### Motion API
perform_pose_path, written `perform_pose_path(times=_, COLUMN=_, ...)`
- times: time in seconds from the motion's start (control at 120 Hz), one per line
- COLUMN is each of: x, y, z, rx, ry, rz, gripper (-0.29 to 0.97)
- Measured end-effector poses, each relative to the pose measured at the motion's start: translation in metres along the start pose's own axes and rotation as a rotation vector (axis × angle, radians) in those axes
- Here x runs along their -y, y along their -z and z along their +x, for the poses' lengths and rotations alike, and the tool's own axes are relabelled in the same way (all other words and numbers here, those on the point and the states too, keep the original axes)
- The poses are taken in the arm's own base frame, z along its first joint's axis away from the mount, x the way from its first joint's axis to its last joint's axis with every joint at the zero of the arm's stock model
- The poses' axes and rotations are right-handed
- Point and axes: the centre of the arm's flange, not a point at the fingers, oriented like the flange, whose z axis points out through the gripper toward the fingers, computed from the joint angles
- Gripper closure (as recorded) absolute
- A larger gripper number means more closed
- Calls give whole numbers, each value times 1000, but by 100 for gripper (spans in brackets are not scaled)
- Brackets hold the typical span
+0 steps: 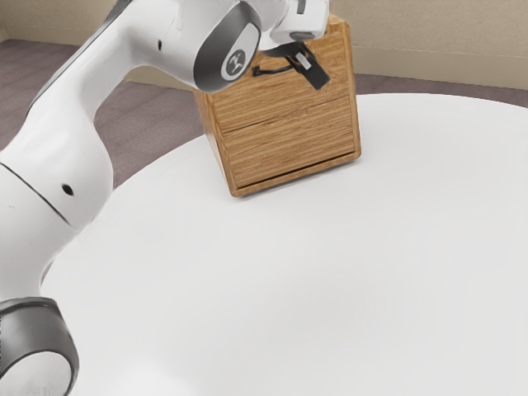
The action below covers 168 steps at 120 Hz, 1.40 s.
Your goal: Pull the drawer handle with one arm to open the drawer
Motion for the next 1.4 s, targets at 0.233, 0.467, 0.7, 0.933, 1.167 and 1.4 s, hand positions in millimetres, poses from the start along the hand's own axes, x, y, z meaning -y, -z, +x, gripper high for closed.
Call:
perform_pose_path(times=0.233, x=40, y=-48, z=-34, rx=33, ry=-110, rz=46, gripper=0)
perform_pose_path(times=0.467, x=48, y=-83, z=-37, rx=-20, ry=-230, rz=100, gripper=0)
perform_pose_path(times=0.7, x=71, y=-106, z=-60, rx=-2, ry=-303, rz=125, gripper=0)
perform_pose_path(times=0.933, x=76, y=-127, z=-72, rx=-2, ry=-366, rz=138, gripper=0)
perform_pose_path(times=1.167, x=69, y=-140, z=-73, rx=-11, ry=-418, rz=135, gripper=0)
perform_pose_path(times=1.4, x=81, y=-140, z=-81, rx=-9, ry=-443, rz=154, gripper=0)
